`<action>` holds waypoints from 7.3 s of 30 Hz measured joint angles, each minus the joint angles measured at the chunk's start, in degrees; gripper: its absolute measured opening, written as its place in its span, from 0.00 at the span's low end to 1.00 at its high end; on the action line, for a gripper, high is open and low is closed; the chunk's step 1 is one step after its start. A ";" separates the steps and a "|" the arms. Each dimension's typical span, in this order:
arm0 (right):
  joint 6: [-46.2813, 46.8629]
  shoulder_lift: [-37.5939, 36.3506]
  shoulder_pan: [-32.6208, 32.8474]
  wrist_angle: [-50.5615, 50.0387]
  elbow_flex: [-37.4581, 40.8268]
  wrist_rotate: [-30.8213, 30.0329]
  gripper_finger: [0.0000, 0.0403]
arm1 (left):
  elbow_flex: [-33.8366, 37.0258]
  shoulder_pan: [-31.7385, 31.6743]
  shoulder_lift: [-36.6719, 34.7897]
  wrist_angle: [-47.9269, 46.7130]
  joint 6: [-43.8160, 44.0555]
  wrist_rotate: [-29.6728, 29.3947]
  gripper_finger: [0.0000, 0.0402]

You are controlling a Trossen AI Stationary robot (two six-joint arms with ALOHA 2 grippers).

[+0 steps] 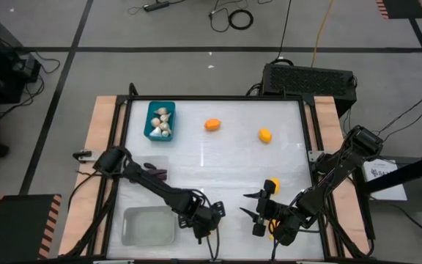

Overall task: Sort produce into baskets
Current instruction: Put the lemon into the gray bin

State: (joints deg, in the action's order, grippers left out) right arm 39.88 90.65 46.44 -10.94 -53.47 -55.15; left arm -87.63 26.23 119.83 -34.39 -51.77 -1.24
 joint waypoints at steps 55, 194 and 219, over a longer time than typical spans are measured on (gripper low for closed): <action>3.61 0.02 0.04 0.02 -0.02 -0.01 0.52 | -11.99 4.52 -9.15 -32.25 46.78 -15.49 0.51; 58.23 -8.55 7.49 -25.24 17.35 20.83 0.00 | -9.08 -12.32 19.72 51.59 64.98 -17.22 0.68; 65.02 -10.34 6.65 -38.63 17.35 21.87 0.00 | -9.06 -12.76 19.72 51.20 64.52 -16.58 0.68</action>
State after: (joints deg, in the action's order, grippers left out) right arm 104.89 80.31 53.09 -49.57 -36.12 -33.28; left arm -96.68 13.47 139.55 16.81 12.75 -17.82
